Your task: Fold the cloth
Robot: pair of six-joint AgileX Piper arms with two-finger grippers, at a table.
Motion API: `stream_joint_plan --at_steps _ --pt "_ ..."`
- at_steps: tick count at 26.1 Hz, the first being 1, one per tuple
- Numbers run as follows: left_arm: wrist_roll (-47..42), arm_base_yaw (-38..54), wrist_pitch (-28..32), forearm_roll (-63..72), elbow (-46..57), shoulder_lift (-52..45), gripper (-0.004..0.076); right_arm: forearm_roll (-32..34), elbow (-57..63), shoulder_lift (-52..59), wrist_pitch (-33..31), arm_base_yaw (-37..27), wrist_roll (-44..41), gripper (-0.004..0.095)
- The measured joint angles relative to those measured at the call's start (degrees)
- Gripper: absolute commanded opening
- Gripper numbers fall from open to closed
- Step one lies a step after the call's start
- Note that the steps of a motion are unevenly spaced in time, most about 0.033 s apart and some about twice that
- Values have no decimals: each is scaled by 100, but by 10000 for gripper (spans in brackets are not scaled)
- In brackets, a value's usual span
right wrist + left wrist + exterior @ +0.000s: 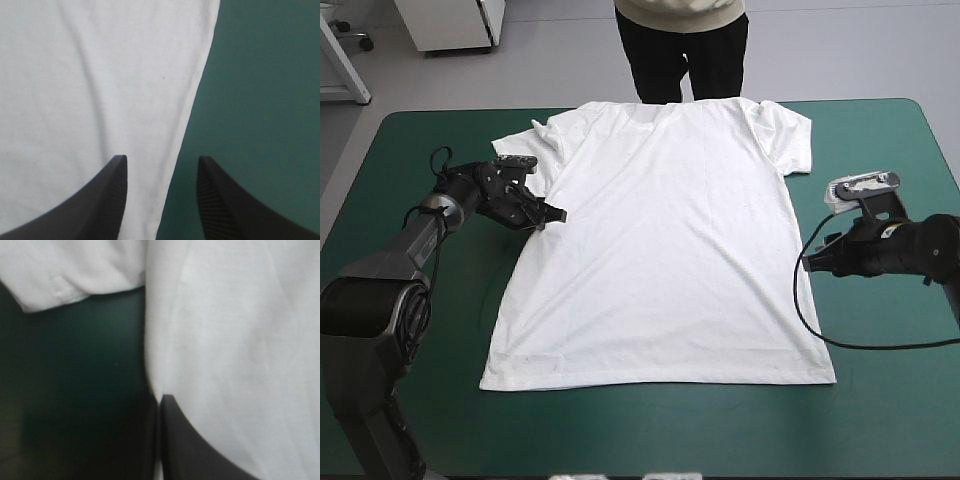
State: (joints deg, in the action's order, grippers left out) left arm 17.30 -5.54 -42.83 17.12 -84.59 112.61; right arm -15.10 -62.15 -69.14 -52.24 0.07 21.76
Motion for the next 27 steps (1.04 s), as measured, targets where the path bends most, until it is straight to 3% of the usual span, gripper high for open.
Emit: stream_joint_plan --at_steps 18,27 --pt "64 -8 18 24 0 6 -9 43 -3063 -4161 130 192 51 469" --pt "64 -8 20 24 0 6 -9 826 -4197 -5309 -308 421 -407 469"
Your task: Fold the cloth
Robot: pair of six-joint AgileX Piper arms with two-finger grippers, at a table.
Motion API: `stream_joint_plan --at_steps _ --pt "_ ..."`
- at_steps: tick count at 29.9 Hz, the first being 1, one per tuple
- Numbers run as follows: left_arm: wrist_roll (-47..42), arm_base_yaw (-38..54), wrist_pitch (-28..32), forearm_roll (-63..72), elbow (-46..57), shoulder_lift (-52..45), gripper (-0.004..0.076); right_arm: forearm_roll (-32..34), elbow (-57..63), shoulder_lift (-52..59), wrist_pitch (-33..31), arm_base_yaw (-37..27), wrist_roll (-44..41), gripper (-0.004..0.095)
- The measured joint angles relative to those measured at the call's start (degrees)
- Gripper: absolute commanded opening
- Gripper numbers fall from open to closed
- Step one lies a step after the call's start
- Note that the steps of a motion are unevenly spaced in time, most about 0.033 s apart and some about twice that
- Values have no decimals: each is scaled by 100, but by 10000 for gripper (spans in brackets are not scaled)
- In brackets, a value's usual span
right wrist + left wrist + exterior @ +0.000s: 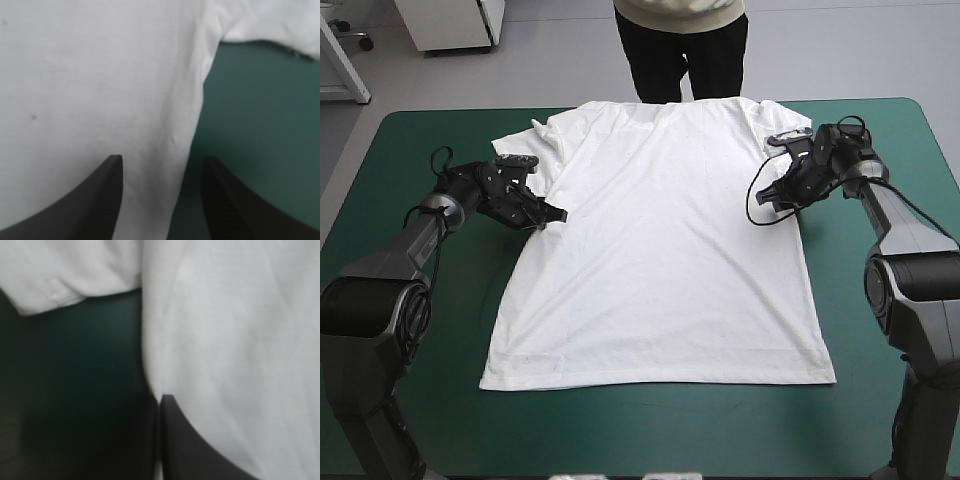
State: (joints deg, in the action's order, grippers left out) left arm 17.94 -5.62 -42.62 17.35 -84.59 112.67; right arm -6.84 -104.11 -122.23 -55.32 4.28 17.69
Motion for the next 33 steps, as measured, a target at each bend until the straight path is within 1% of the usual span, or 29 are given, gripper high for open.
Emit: stream_joint_plan --at_steps 2,3,4,6,8,10,15,20,24,28,33 --pt "0 0 5 0 0 0 -9 46 -56 -97 -174 7 -25 465" --pt "0 0 11 0 0 0 -9 46 -90 -126 -234 13 -24 451" --pt "0 0 17 0 0 0 -9 65 -108 -148 -277 19 -17 413" --pt "0 0 29 0 0 0 -9 117 -157 -178 -357 51 57 289" --pt "0 -5 52 0 0 0 -9 118 -185 -218 -424 106 126 128" --pt "0 -2 65 0 0 6 -9 118 -206 -229 -484 170 156 -3" --pt "0 -19 255 0 0 23 -9 124 -223 -243 -535 252 221 -17" --pt "0 -30 350 1 7 20 -9 147 -246 -187 -501 241 107 -17" --pt "0 -36 512 -61 56 -140 -9 50 -195 -10 -471 192 92 -17" --pt "0 -41 714 -192 56 -679 -9 -134 -191 588 -404 110 184 -17" --pt "0 -41 733 -250 45 -1410 -9 -530 -191 1561 -339 66 377 -17"
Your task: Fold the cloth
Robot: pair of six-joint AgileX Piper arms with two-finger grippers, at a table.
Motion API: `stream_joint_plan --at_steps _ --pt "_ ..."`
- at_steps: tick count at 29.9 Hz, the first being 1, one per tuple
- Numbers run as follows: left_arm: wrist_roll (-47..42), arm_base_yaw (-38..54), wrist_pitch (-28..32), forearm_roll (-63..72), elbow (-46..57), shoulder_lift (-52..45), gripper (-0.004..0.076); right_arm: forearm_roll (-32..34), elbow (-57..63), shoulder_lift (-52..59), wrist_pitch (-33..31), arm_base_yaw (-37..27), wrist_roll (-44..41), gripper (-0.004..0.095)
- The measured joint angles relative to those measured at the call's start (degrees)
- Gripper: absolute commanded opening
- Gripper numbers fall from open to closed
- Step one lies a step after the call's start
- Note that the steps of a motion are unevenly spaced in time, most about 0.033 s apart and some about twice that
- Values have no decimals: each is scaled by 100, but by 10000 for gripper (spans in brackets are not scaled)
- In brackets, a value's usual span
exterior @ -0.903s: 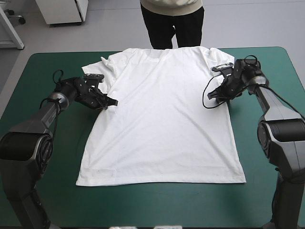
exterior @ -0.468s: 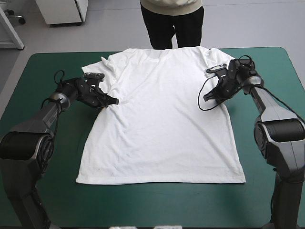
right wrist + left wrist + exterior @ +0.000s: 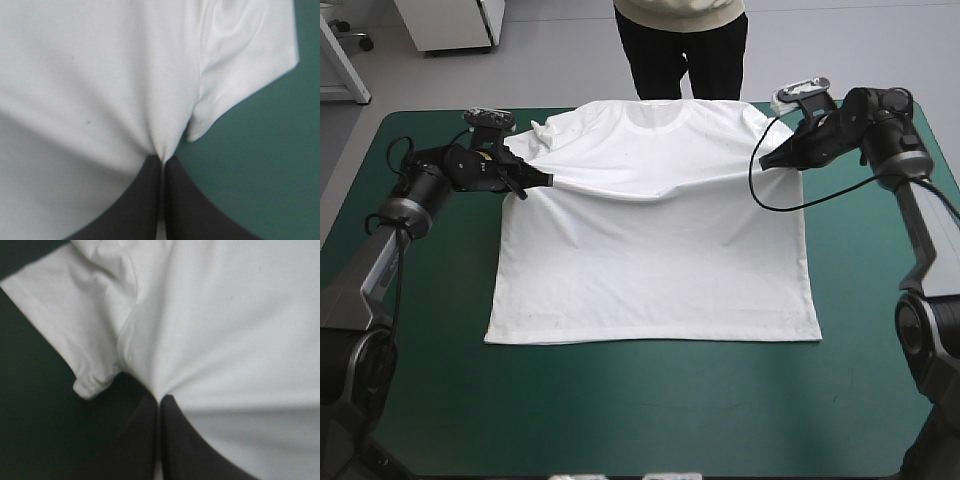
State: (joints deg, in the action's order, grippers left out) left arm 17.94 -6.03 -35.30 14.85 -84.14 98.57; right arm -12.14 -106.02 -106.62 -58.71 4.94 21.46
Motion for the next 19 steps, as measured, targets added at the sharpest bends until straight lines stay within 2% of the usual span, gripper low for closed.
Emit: stream_joint_plan --at_steps 19 --pt "-7 0 39 -743 0 -3393 -9 -122 0 3030 -209 -37 187 -17"
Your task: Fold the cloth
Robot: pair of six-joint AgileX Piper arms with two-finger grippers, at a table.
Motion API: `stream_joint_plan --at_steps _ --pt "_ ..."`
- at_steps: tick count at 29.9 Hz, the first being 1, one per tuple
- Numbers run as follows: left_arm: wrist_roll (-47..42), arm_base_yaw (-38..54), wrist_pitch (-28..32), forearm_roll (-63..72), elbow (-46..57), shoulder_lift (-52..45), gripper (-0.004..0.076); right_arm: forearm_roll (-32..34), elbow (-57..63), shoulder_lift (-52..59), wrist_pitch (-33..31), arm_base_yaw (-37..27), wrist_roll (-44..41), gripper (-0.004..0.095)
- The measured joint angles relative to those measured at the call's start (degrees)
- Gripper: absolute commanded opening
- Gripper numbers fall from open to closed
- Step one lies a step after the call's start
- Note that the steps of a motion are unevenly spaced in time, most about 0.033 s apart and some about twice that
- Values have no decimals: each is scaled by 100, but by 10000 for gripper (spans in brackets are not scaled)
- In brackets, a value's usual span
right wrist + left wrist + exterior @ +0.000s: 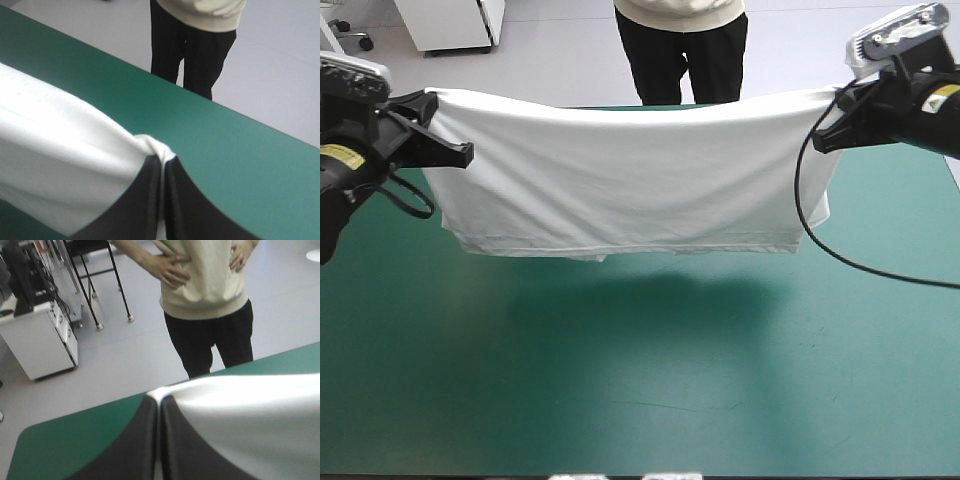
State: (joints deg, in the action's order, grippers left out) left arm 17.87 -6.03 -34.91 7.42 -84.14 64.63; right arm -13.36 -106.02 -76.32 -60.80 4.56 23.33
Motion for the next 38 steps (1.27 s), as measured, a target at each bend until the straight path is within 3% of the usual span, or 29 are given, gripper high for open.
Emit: stream_joint_plan --at_steps 10,15,20,23,31,38 --pt "-4 0 -218 -100 -38 -430 -9 9 -17 817 -253 0 21 -17" --pt "-64 0 -237 -100 -38 -83 -9 18 -17 555 -464 0 16 -17" --pt "-100 0 -150 -95 -38 507 -9 29 -17 -56 -272 0 11 -17" --pt "-102 0 199 -59 -38 899 -9 47 -17 -536 167 0 11 -17" --pt "-107 0 2172 3 -345 1806 -9 57 -471 -1600 1643 0 -14 -17" --pt "-140 0 2544 51 -910 2280 -9 3 -951 -1903 1854 0 -25 -17"
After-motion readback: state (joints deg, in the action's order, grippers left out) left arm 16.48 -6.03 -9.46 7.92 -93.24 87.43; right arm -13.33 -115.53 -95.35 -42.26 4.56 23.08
